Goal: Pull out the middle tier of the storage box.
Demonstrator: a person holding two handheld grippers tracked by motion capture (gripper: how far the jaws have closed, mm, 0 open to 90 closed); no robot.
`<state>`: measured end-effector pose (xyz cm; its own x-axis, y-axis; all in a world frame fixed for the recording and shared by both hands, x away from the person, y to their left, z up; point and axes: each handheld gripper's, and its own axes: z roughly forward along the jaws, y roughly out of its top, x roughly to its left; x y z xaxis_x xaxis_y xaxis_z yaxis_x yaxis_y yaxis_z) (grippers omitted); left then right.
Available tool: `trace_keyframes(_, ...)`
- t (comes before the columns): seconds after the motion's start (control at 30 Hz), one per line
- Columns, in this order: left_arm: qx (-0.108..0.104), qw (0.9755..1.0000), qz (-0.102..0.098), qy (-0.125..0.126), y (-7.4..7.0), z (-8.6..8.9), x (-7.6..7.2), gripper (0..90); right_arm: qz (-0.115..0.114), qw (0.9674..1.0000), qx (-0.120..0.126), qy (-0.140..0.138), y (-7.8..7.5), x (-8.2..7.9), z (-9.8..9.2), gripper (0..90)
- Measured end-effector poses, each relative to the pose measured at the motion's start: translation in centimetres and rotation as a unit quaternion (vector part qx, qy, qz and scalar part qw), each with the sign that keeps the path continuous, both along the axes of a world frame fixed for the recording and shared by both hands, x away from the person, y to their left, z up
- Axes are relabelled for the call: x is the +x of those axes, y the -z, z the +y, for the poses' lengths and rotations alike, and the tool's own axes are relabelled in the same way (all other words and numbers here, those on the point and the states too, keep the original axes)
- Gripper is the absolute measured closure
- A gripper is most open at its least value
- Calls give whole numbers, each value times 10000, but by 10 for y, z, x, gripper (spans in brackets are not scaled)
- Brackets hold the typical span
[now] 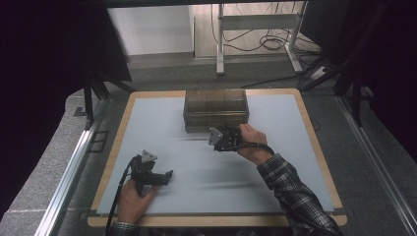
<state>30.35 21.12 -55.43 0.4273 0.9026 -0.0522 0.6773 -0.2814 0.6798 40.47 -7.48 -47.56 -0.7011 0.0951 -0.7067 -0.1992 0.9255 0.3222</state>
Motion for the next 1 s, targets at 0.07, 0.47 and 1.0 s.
trace_keyframes(0.07,0,10000,0,0,0,0,0,0,137,9999,47,-28,-2,2,-1,664)
trace_keyframes(0.47,-16,10000,7,-15,0,0,0,0,1031,9936,412,-219,-15,17,-12,635)
trace_keyframes(1.0,-17,10000,7,-15,0,0,0,0,1601,9848,637,-202,-31,36,-26,633)
